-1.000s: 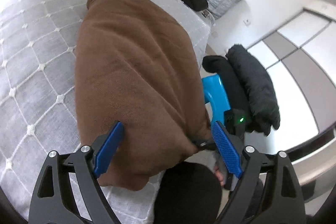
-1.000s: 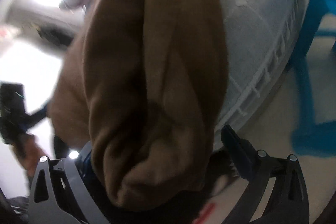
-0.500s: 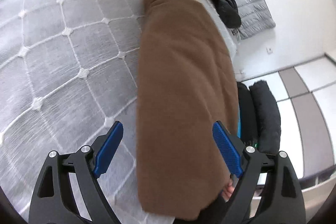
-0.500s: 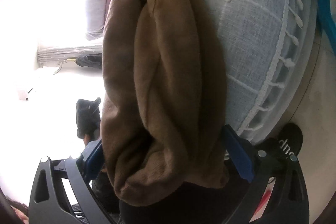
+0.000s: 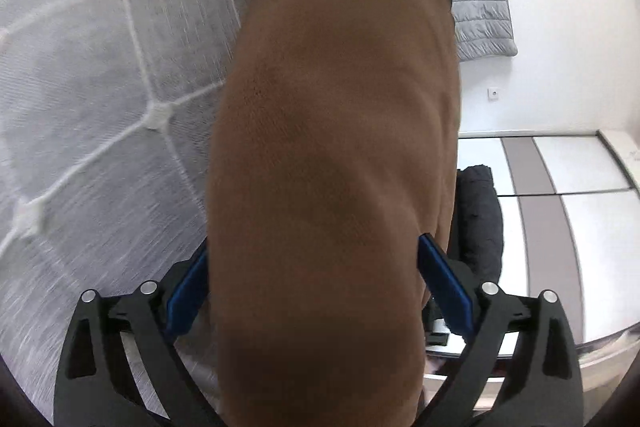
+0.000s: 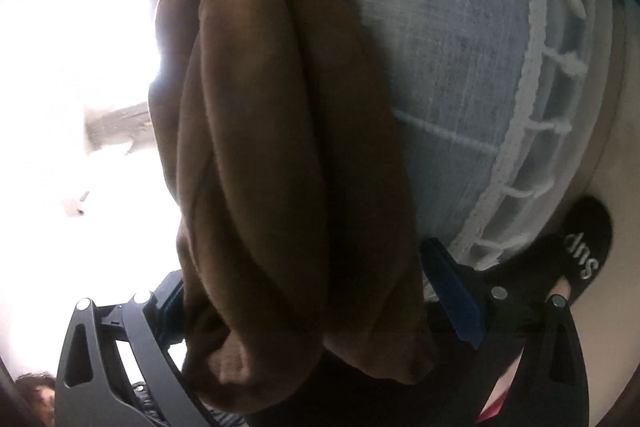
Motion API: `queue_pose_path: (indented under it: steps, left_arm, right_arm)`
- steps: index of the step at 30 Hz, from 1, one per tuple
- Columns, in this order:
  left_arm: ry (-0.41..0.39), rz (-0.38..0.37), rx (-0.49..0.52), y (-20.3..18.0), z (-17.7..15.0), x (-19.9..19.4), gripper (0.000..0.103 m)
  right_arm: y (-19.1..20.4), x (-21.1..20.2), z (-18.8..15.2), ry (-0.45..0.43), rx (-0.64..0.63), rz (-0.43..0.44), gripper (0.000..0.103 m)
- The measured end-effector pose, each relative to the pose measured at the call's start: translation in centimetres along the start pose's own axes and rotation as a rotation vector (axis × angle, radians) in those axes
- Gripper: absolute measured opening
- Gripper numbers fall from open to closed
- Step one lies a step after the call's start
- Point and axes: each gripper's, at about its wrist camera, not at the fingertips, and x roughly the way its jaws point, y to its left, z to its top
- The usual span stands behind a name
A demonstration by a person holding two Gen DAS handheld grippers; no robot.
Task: Fold large clothes
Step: 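Fold the bundle over with the right tool while the left tool grasps its edge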
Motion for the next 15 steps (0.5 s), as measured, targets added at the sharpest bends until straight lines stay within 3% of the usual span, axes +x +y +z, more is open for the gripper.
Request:
queue_pose_path:
  steps: [3,6,8,10,15]
  left_arm:
    - [0.001,0.048,0.054,-1.1,0.0,0.9,0.090]
    - [-0.023,0.147,0.175,-2.7,-0.8,1.0,0.072]
    - [-0.036,0.173,0.218,-3.3,-1.1,0.9,0.065]
    - [-0.054,0.200,0.257,-4.0,-1.6,0.9,0.060]
    - [-0.116,0.287,0.370,-7.2,-2.5,1.2,0.050]
  right_arm:
    - [0.5,-0.2,-0.2,-0.019,-0.023,0.015,0.097]
    - [1.8,-0.2,-1.0,-0.058,-0.093,-0.025,0.094]
    - [1.2,0.2,-1.8,-0.088,-0.127,-0.078,0.084]
    - [1.6,-0.5,-2.3,-0.112,-0.137,-0.095,0.066]
    - [4.1,-1.3,-3.4,-0.149,-0.191,-0.143,0.056]
